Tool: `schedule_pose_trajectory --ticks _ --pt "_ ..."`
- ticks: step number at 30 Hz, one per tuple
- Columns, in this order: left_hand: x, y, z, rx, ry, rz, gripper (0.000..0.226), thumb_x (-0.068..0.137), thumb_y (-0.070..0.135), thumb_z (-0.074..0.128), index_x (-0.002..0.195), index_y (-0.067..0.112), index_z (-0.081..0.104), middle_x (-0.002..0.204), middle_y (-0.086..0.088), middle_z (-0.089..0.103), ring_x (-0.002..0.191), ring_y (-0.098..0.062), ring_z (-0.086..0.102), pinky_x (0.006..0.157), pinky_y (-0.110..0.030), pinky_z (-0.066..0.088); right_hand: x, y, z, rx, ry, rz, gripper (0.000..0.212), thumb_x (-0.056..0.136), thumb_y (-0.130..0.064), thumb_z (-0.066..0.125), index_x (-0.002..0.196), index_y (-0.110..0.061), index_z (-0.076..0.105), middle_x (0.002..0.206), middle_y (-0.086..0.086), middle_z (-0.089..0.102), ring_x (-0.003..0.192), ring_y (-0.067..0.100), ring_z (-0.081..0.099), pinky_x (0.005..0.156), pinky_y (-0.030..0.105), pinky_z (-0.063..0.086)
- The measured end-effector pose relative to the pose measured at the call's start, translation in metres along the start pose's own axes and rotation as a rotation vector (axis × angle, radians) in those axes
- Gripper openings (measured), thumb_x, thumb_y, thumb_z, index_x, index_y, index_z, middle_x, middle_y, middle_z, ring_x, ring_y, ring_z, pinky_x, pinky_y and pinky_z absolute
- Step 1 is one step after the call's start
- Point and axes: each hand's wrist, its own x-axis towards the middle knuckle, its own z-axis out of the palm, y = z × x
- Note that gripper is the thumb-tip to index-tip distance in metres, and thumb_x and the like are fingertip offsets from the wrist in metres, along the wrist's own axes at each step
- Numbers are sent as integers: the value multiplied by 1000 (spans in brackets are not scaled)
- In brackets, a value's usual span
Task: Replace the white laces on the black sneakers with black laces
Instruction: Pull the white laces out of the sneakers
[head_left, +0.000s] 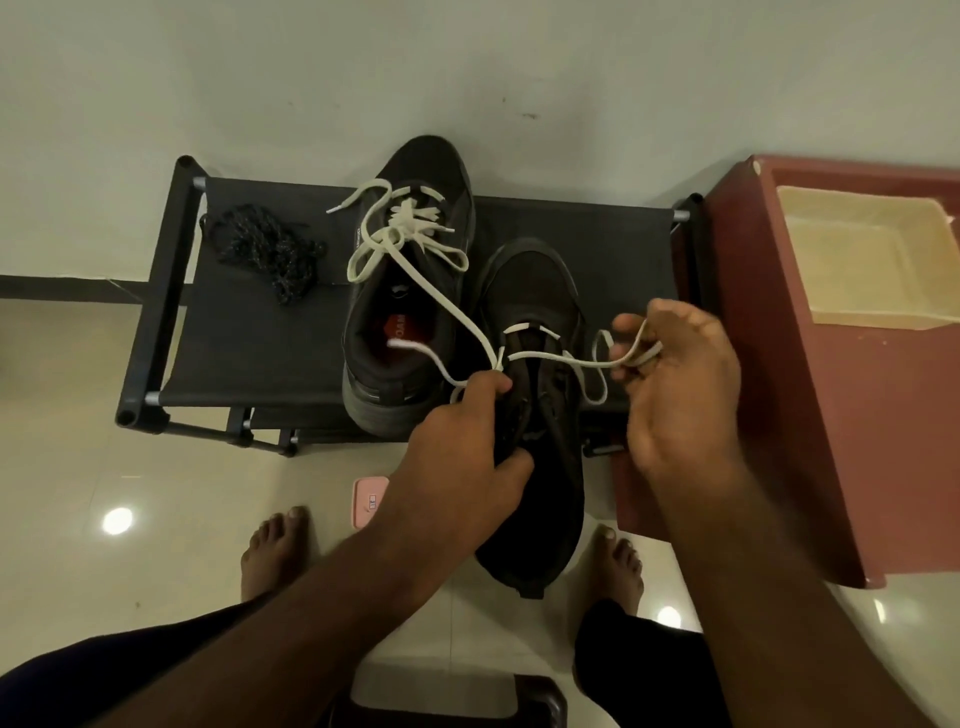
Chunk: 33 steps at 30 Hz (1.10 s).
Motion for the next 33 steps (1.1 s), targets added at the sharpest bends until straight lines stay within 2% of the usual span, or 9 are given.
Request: schedule_pose_trajectory --ticks 4,8,12,16,20,24,27,29,33 --pt "-1 2 0 32 14 33 53 85 16 65 134 21 43 77 13 51 66 -5 53 59 -9 40 -11 12 5 -722 -267 -505 17 88 -31 67 104 -34 63 114 -7 62 107 8 58 89 14 44" --pt "1 2 0 22 23 49 52 84 16 65 132 21 44 88 13 55 73 -3 56 58 -8 40 -12 27 6 -977 -429 -437 13 82 -38 72 93 -39 67 139 -8 45 134 11 35 109 30 33" --pt "1 2 1 21 15 45 52 85 14 65 133 18 45 69 13 46 59 0 51 53 -7 38 -7 25 7 -1012 -411 -448 13 91 -23 70 83 -30 63 140 -4 46 134 11 36 92 4 25" --pt "2 1 1 11 25 22 53 85 15 66 134 19 45 67 12 44 56 -3 48 53 -6 36 -6 25 7 -777 -262 -410 10 98 -21 61 91 -28 61 126 -12 56 120 8 55 101 26 46" --pt "0 0 1 -20 9 2 55 87 16 64 137 22 42 71 11 48 60 -4 51 59 -9 39 4 6 5 116 -79 -6 12 106 -16 47 103 -12 58 110 9 74 104 21 72 94 38 56" --pt "1 0 1 -32 6 -5 56 87 16 65 137 21 41 75 10 51 67 -8 54 69 -20 50 7 -8 -6 503 23 247 15 107 -15 42 98 -13 54 62 1 63 49 9 58 47 24 52" --pt "2 -1 2 -41 14 -19 56 86 15 65 137 21 41 73 10 49 66 -8 53 69 -20 50 8 -8 -12 210 61 116 15 104 -20 47 89 -19 51 57 -6 43 43 6 31 39 21 27" --pt "2 -1 2 -39 17 -13 56 86 15 65 136 21 41 72 10 48 63 -8 51 66 -17 46 6 -9 -12 -30 117 -68 11 101 -21 53 91 -19 54 61 -6 46 47 8 37 43 23 32" --pt "1 -1 2 -21 23 1 56 86 15 65 136 21 41 69 12 45 59 -6 49 59 -9 37 3 1 -11 -641 -5 -240 19 95 -30 64 113 -27 62 109 -13 65 98 1 61 87 33 55"
